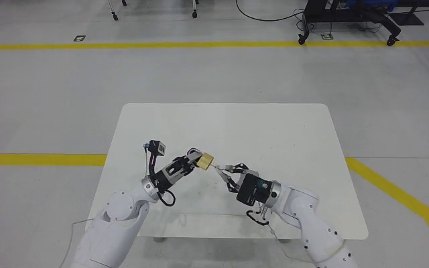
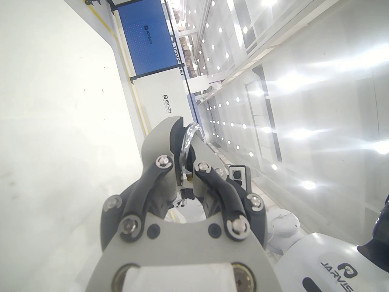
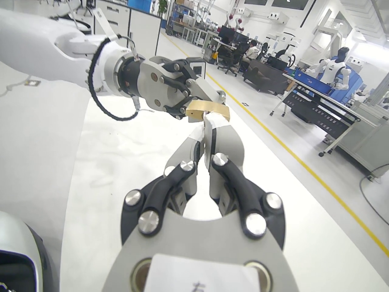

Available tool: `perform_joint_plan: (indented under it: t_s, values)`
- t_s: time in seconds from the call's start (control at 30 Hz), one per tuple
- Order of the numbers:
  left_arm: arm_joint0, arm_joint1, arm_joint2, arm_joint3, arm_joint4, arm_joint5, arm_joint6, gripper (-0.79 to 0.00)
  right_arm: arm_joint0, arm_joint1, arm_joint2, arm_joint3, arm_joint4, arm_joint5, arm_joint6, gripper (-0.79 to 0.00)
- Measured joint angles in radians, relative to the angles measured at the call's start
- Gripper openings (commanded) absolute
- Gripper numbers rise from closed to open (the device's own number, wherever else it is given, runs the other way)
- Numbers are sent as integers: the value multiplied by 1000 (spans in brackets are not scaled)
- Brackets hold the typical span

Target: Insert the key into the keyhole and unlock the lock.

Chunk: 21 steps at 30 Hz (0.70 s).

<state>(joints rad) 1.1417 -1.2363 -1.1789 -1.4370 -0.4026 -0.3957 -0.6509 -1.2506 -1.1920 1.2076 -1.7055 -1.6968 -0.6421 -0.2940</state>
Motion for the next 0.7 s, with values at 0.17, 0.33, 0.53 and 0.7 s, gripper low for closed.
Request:
perform_joint_plan:
  t_s: [0.17,0.33,0.53,0.7]
  values:
    - [16,4,-15,-23,89,1,49,-785,-92,18,41,-146,-204,110,120,0]
    - [62,11,-23,-93,232,15,104,-785,-207,35,111,-275,-318,174,176,0]
    - [125,27,-2,-211,535,245,101,-785,-290,51,218,-365,-346,175,112,0]
    - [71,15,88,-152,637,482,38,-785,-286,51,208,-362,-345,175,115,0]
